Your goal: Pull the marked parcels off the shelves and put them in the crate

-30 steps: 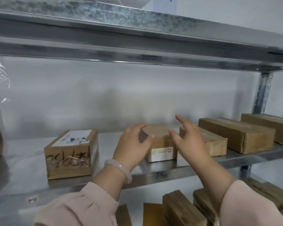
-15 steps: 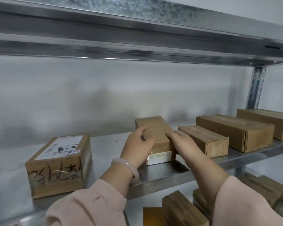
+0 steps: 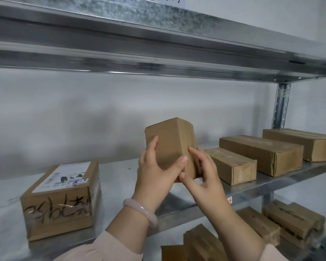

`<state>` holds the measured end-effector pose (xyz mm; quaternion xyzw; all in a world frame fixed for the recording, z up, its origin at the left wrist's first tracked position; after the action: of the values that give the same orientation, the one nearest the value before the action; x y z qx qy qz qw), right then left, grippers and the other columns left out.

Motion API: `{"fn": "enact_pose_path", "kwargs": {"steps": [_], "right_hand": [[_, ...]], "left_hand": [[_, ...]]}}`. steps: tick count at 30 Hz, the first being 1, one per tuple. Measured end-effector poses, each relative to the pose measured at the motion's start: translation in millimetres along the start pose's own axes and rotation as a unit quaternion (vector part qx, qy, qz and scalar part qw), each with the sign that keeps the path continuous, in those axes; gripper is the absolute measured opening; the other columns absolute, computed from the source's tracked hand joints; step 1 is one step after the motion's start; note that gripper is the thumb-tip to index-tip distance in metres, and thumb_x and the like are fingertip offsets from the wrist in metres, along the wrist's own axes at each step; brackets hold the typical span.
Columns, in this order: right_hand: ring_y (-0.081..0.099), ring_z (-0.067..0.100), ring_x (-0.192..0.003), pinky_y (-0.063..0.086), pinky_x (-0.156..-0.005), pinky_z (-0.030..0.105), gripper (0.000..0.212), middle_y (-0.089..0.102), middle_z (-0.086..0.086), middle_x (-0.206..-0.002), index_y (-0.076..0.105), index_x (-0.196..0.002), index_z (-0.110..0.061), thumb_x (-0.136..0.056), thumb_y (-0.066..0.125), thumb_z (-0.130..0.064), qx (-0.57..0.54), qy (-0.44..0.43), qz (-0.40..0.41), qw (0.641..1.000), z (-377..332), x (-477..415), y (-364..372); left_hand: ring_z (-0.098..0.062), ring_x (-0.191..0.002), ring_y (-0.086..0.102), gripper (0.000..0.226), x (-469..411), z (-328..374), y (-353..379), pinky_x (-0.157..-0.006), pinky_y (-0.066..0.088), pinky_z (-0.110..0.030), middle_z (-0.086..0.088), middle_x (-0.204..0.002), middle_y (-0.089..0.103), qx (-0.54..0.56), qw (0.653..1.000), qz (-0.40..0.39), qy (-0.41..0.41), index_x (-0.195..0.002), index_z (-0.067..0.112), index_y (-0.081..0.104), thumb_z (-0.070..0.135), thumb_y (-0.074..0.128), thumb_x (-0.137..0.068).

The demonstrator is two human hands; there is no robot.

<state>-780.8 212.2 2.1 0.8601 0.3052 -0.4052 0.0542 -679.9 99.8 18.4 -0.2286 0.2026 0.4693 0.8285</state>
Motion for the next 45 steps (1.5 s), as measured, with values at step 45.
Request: {"fn": "enact_pose_path", "kwargs": {"steps": [45], "right_hand": [[0.041, -0.004, -0.125, 0.047, -0.083, 0.007, 0.068, 0.041, -0.023, -0.130, 0.042, -0.134, -0.054, -0.087, 0.067, -0.012, -0.253, -0.071, -0.204, 0.943, -56.0, 97.8, 6.7]], "left_hand": [[-0.006, -0.139, 0.031, 0.050, 206.3, 79.4, -61.1, -0.098, 0.049, -0.021, 0.014, -0.149, 0.031, -0.265, 0.944, 0.185, 0.060, -0.139, 0.060, 0.029, 0.059, 0.041, -0.091]]}}
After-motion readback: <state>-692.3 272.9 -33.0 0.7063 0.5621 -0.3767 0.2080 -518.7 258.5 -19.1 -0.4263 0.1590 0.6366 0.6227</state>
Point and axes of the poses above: each hand's wrist, its own x-axis away from the middle knuckle, its own y-axis out of the palm, z = x × y, the point moved 7 cm from there along -x, towards the middle knuckle
